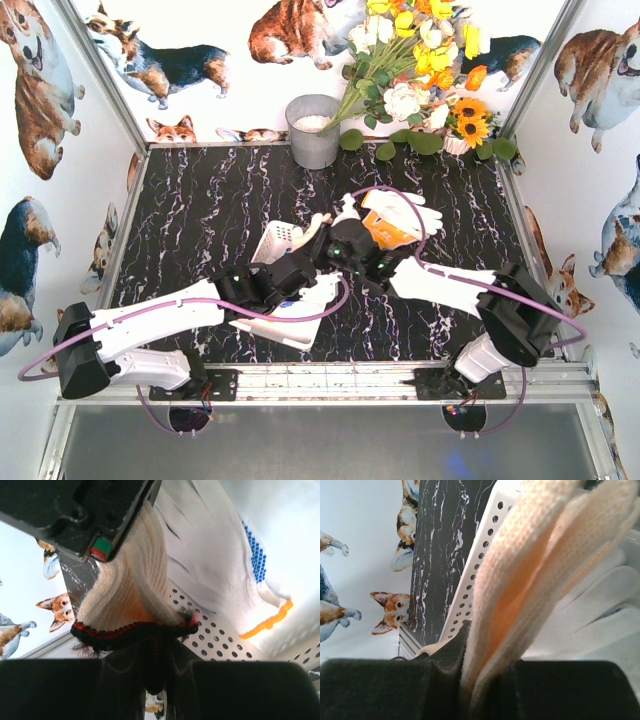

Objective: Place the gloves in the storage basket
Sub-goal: Place the glove in the bin.

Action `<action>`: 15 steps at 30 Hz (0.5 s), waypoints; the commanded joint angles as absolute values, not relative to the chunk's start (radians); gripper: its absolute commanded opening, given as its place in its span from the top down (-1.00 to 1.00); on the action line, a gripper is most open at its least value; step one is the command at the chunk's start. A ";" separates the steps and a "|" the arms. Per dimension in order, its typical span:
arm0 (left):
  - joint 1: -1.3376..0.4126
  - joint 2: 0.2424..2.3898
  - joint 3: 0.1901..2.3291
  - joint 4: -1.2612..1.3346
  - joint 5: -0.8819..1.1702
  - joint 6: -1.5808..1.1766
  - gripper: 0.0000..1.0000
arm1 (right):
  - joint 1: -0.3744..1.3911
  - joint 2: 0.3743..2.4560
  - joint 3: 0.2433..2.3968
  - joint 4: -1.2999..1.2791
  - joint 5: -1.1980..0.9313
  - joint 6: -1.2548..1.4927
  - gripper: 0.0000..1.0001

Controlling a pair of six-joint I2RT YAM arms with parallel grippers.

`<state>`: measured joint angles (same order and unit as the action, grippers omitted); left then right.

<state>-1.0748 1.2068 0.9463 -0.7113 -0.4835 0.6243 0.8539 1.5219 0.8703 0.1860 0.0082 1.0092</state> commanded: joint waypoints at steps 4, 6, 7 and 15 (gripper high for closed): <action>-1.005 1.189 0.854 -0.931 -0.627 0.691 1.00 | 0.876 1.627 0.943 0.295 0.161 0.977 1.00; -0.997 1.192 0.840 -0.934 -0.644 0.698 1.00 | 0.885 1.661 0.955 0.306 0.184 0.996 1.00; -0.995 1.191 0.834 -0.937 -0.647 0.699 1.00 | 0.890 1.677 0.960 0.317 0.193 1.003 1.00; -0.973 1.182 0.767 -0.890 -0.650 0.747 1.00 | 0.922 1.790 1.002 0.366 0.228 1.017 1.00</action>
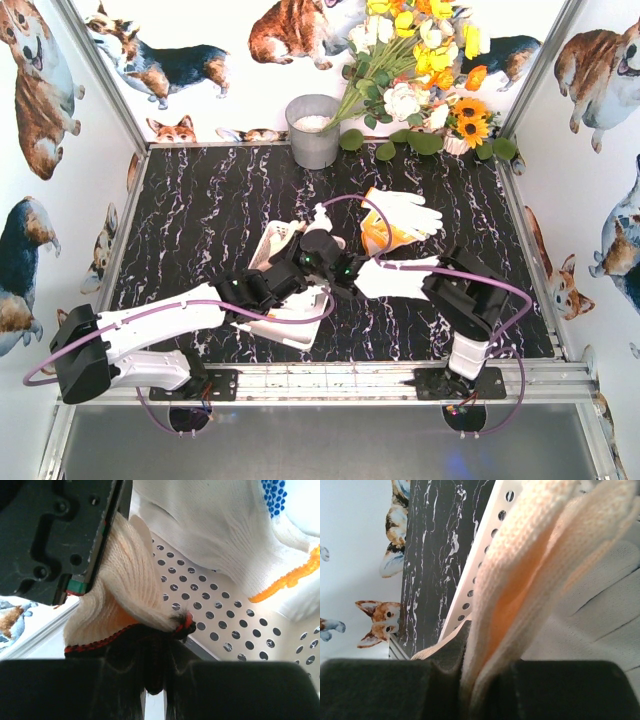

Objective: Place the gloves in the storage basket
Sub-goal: Place the glove in the bin.

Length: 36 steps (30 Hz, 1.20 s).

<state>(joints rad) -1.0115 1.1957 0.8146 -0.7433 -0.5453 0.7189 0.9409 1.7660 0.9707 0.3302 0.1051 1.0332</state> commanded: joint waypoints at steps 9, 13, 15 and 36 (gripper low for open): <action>-0.938 1.209 0.697 -0.736 -0.678 0.822 1.00 | 0.928 1.842 1.014 0.403 0.240 1.007 1.00; -0.914 1.223 0.685 -0.709 -0.690 0.859 1.00 | 0.928 1.859 1.032 0.408 0.231 1.001 1.00; -0.911 1.225 0.662 -0.691 -0.714 0.879 1.00 | 0.928 1.870 1.038 0.410 0.231 0.998 1.00; -0.906 1.173 0.742 -0.751 -0.539 0.742 -0.76 | 0.945 1.952 1.051 0.408 0.228 1.049 1.00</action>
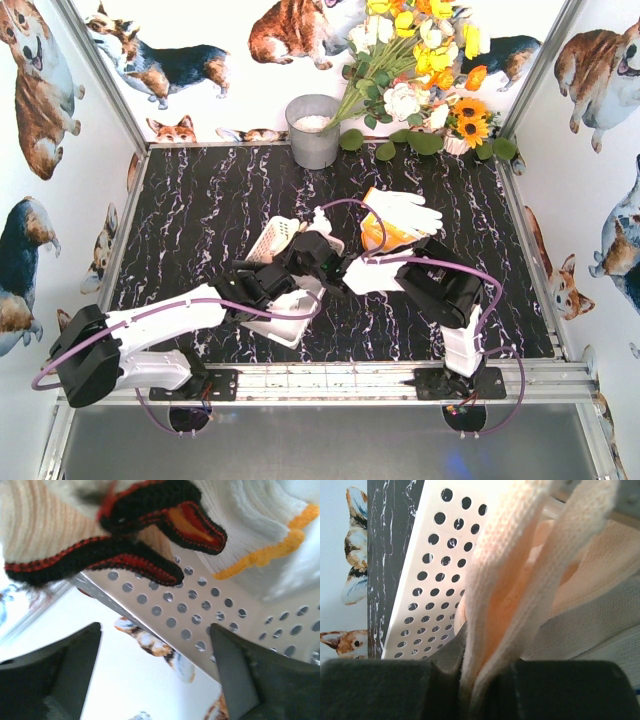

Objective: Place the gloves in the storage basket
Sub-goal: Place the glove in the bin.

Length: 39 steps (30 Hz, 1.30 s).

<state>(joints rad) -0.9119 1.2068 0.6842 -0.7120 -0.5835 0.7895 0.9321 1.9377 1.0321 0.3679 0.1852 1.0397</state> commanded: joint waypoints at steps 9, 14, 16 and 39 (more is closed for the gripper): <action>-0.882 1.103 0.888 -0.793 -0.346 0.614 -0.94 | 0.960 1.945 1.047 0.369 0.274 1.135 1.00; -0.802 1.043 0.921 -0.790 -0.233 0.563 -0.95 | 0.967 1.942 1.047 0.374 0.297 1.191 1.00; -0.768 1.026 0.935 -0.780 -0.193 0.544 -0.96 | 0.969 1.938 1.054 0.365 0.309 1.197 1.00; -0.192 0.991 0.898 -0.407 0.070 0.057 -1.00 | 1.049 1.908 1.154 0.187 0.557 1.227 1.00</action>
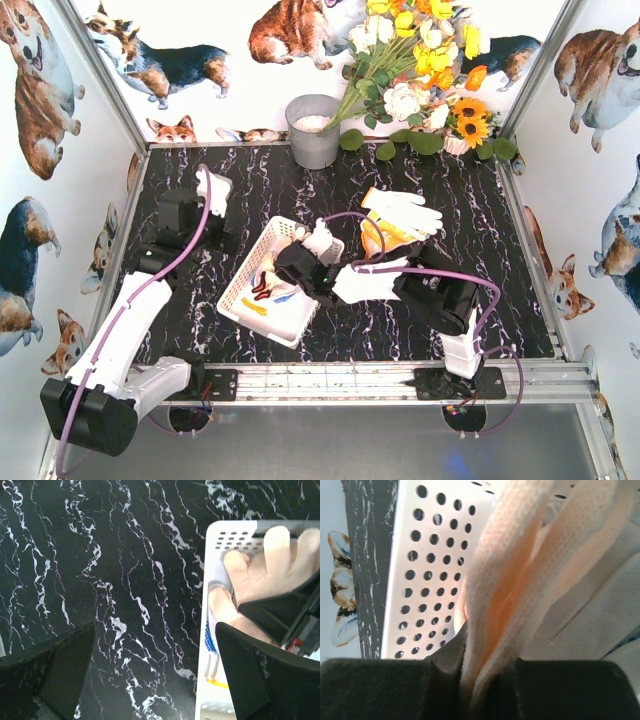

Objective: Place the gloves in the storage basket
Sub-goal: Place the glove in the bin.

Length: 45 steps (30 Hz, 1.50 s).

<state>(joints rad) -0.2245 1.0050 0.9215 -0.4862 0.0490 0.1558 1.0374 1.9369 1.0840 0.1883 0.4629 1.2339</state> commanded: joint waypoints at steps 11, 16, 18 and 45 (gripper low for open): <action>-0.171 0.963 0.834 -0.381 0.085 0.022 -1.00 | 1.053 1.981 1.234 0.167 0.557 1.213 1.00; -0.168 0.962 0.821 -0.373 0.091 0.020 -1.00 | 1.060 2.000 1.235 0.157 0.554 1.226 1.00; -0.167 0.963 0.819 -0.370 0.093 0.019 -1.00 | 1.065 2.007 1.246 0.146 0.557 1.219 1.00; -0.164 0.956 0.799 -0.359 0.099 0.012 -1.00 | 1.115 1.897 1.339 -0.313 0.678 1.210 -0.27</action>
<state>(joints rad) -0.1791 0.9730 0.8082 -0.3847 0.0929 0.0193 1.1107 1.9942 1.3457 -0.2657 0.6075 1.1969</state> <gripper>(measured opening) 0.995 0.626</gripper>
